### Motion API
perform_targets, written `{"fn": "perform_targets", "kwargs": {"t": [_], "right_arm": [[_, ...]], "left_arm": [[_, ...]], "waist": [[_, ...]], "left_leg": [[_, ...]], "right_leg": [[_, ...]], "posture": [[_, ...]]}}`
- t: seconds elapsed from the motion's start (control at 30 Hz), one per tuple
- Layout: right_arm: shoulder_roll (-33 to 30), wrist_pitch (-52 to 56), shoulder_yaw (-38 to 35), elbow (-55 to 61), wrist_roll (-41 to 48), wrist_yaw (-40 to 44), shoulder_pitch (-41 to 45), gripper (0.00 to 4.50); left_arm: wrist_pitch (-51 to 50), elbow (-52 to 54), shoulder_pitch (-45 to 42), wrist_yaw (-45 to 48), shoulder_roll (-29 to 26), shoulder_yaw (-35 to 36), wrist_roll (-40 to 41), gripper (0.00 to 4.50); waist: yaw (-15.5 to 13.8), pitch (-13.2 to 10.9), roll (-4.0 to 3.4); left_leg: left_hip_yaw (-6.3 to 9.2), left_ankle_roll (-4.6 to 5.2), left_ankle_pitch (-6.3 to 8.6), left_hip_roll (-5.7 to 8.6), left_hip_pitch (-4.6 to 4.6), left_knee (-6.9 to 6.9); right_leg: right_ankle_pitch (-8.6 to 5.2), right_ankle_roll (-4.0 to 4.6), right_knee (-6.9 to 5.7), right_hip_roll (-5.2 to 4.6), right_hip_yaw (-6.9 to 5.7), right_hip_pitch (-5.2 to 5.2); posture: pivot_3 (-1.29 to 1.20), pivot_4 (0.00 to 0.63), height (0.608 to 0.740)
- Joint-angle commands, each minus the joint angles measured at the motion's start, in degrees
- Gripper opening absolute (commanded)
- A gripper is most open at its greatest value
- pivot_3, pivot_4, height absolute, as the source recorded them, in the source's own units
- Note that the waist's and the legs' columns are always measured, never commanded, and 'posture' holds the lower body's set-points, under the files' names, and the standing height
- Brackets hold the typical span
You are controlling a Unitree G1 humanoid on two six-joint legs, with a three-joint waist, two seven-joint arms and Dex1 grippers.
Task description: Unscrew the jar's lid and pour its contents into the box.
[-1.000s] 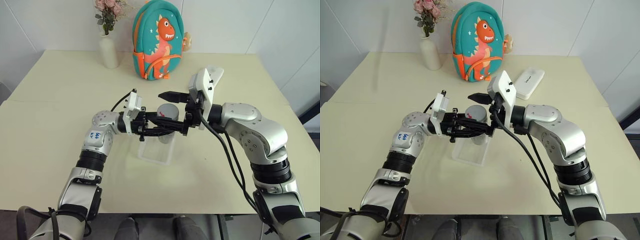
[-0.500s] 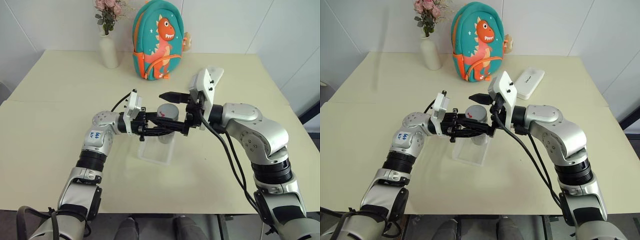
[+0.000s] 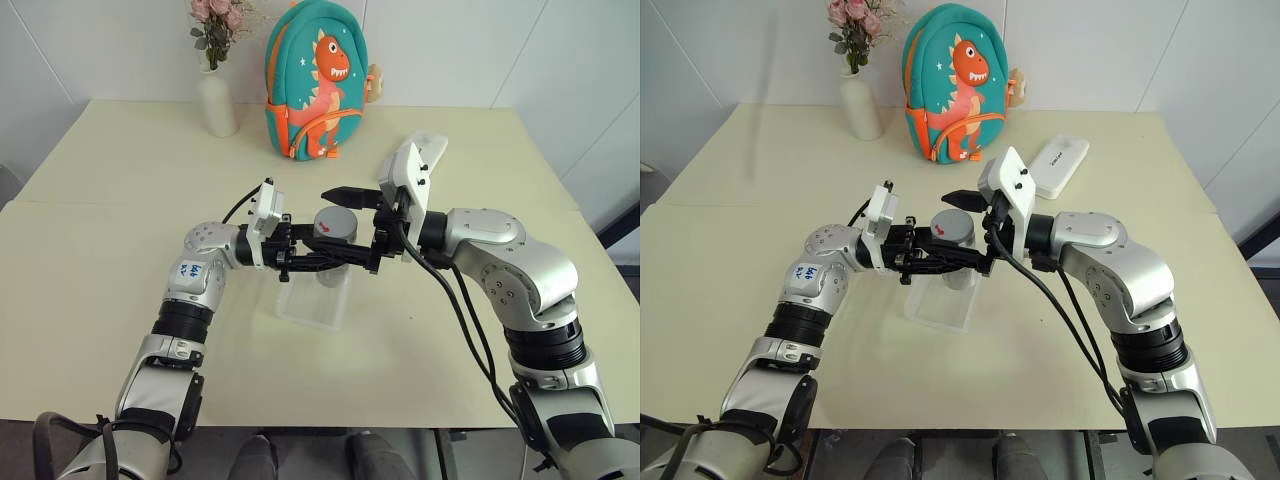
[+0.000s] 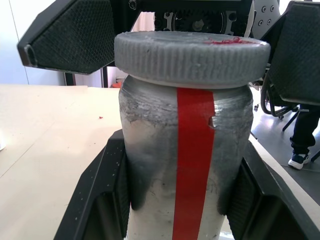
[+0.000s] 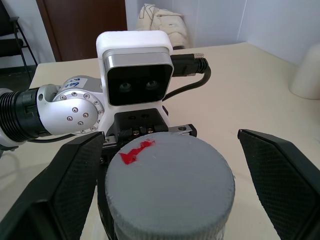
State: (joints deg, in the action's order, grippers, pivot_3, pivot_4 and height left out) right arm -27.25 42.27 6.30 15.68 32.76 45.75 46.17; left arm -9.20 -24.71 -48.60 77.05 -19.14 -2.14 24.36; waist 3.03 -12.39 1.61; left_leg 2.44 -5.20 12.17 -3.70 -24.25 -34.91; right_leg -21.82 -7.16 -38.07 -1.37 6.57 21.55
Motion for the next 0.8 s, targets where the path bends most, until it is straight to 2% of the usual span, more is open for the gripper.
{"fn": "perform_targets", "kwargs": {"t": [0.03, 0.17, 0.27, 0.4, 0.8], "right_arm": [[0.0, -1.5, -1.7, 2.3, 0.6, 0.3, 0.7, 4.48], [0.0, -1.4, -2.0, 2.1, 0.8, 0.2, 0.9, 4.48], [-0.1, -1.4, -2.2, 2.2, 1.0, 0.4, 0.9, 3.89], [-0.1, -1.4, -2.4, 2.2, 1.2, 0.4, 1.1, 2.59], [-0.3, -1.3, -3.3, 2.3, 1.9, 0.8, 2.4, 2.58]], "left_arm": [[0.4, 2.6, -0.8, -0.2, -0.3, 0.8, 0.7, 1.98], [0.5, 2.7, -0.5, -0.2, -0.2, 0.7, 0.6, 1.98], [0.5, 2.7, -0.2, -0.1, -0.2, 0.6, 0.6, 1.98], [0.6, 2.8, 0.2, -0.2, -0.3, 0.5, 0.5, 1.98], [1.0, 2.9, 0.9, -0.1, -0.5, 0.0, 0.0, 1.98]], "waist": [[0.0, 0.0, 0.00], [0.0, 0.0, 0.00], [0.0, 0.0, 0.00], [0.0, 0.0, 0.00], [0.0, 0.0, 0.00]], "left_leg": [[0.00, 0.00, 0.00, 0.00, 0.00, 0.00], [0.00, 0.00, 0.00, 0.00, 0.00, 0.00], [0.00, 0.00, 0.00, 0.00, 0.00, 0.00], [0.00, 0.00, 0.00, 0.00, 0.00, 0.00], [0.00, 0.00, 0.00, 0.00, 0.00, 0.00]], "right_leg": [[0.00, 0.00, 0.00, 0.00, 0.00, 0.00], [0.00, 0.00, 0.00, 0.00, 0.00, 0.00], [0.00, 0.00, 0.00, 0.00, 0.00, 0.00], [0.00, 0.00, 0.00, 0.00, 0.00, 0.00], [0.00, 0.00, 0.00, 0.00, 0.00, 0.00]], "posture": [[0.00, 0.150, 0.740], [0.00, 0.150, 0.740], [0.00, 0.150, 0.740], [0.00, 0.150, 0.740], [0.00, 0.150, 0.740]]}}
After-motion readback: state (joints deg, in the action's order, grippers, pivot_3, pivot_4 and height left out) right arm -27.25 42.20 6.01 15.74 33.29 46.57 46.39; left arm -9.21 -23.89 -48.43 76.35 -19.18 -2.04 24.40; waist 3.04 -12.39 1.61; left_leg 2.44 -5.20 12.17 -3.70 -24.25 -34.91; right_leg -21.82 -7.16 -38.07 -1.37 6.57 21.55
